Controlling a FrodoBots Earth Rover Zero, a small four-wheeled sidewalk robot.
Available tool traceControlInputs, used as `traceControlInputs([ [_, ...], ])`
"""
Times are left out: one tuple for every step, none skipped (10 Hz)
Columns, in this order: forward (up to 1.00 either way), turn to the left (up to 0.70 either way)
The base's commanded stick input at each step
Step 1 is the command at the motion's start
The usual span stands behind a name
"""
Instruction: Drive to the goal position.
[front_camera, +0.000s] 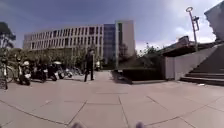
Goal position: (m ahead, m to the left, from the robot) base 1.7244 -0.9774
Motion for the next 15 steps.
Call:
traceControlInputs([
  [0.70, 0.00],
  [0.70, 0.00],
  [0.70, 0.00],
  [0.70, 0.00],
  [0.70, 0.00],
  [0.70, 0.00],
  [0.70, 0.00],
  [0.70, 0.00],
  [0.70, 0.00],
  [0.70, 0.00],
  [0.70, 0.00],
  [0.70, 0.00],
  [0.70, 0.00],
  [0.70, 0.00],
  [0.70, 0.00],
])
